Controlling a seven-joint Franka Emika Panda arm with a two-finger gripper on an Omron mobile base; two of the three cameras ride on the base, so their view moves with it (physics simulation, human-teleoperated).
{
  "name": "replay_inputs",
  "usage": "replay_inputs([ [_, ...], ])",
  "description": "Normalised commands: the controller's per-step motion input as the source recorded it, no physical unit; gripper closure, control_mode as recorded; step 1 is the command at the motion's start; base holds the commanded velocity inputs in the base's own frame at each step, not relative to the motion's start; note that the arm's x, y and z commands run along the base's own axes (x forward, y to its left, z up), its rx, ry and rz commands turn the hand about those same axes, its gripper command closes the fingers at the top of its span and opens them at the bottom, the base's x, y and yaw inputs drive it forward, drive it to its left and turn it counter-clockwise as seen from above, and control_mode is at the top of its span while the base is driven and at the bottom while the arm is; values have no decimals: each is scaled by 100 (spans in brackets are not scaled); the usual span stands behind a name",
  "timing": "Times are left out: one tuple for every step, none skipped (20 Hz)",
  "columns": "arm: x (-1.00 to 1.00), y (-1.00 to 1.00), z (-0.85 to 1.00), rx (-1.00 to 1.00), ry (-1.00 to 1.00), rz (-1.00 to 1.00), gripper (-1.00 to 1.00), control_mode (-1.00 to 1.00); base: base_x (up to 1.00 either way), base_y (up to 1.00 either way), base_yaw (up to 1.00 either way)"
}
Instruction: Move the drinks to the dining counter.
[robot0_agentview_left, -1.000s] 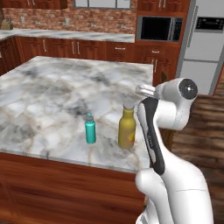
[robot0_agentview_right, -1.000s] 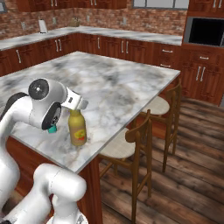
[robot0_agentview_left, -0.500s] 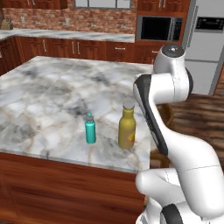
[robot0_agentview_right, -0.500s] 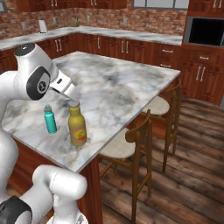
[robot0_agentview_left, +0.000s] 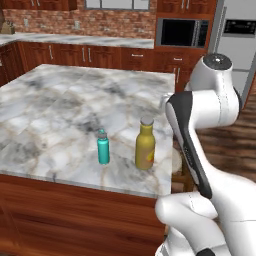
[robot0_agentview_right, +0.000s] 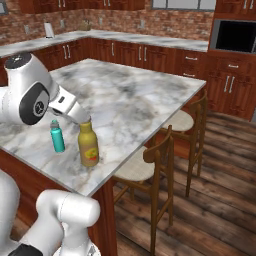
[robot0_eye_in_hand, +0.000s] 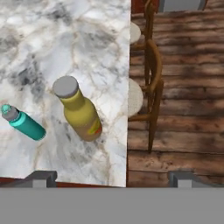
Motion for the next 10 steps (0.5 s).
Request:
replay_inputs([
  [-29, 0, 0, 4, -7, 21, -100, -100, 0, 0, 0],
  [-33, 0, 2, 1, -12, 20, -100, -100, 0, 0, 0],
  [-42, 0, 0, 0, -12, 20, -100, -100, 0, 0, 0],
  [-51, 0, 0, 0, -10, 21, -100, -100, 0, 0, 0],
  [-64, 0, 0, 0, -11, 20, -100, -100, 0, 0, 0],
  [-66, 0, 0, 0, -8, 19, -100, -100, 0, 0, 0],
  [-66, 1, 0, 0, -3, 19, -100, -100, 0, 0, 0],
  [-67, 8, 0, 0, -3, 18, -100, -100, 0, 0, 0],
  [-69, 22, 0, 0, -4, 17, -100, -100, 0, 0, 0],
  [-44, 40, 0, 0, -1, 17, -100, -100, 0, 0, 0],
])
